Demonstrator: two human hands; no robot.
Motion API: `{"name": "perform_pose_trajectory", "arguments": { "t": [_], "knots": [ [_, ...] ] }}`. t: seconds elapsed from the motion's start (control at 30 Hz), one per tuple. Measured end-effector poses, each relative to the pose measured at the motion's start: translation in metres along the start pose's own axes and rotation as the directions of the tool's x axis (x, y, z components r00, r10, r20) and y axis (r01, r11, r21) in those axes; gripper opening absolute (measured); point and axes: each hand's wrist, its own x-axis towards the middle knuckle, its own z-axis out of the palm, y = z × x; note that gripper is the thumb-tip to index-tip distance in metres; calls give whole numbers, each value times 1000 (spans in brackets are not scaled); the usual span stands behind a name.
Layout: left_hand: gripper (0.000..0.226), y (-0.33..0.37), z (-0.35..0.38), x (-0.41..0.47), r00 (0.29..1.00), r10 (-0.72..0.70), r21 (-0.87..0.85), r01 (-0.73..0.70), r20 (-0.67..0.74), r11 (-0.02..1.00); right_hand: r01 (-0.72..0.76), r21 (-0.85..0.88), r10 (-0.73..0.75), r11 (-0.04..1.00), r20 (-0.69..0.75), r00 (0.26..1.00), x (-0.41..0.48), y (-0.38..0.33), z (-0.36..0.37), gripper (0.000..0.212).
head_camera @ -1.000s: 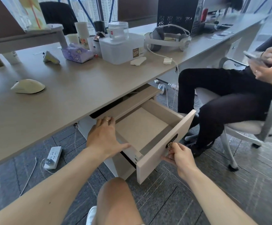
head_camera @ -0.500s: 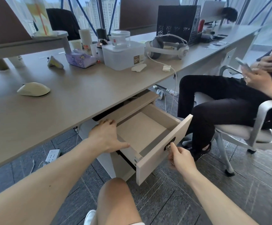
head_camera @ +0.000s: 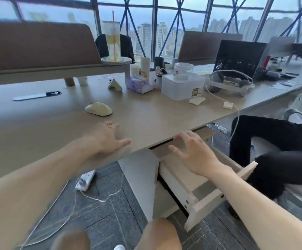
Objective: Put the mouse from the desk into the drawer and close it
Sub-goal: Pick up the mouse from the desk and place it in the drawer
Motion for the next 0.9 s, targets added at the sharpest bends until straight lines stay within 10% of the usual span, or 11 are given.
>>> {"name": "perform_pose_trajectory", "arguments": {
  "t": [0.3,0.9],
  "knots": [
    [98,-140,3,5,978,-208,24,209,-31,978,219,19,-219,976,103,970,140,-102,58,49],
    [96,-154,24,14,971,-191,-45,187,-141,981,344,204,-369,917,98,924,275,-163,174,56]
  ]
}}
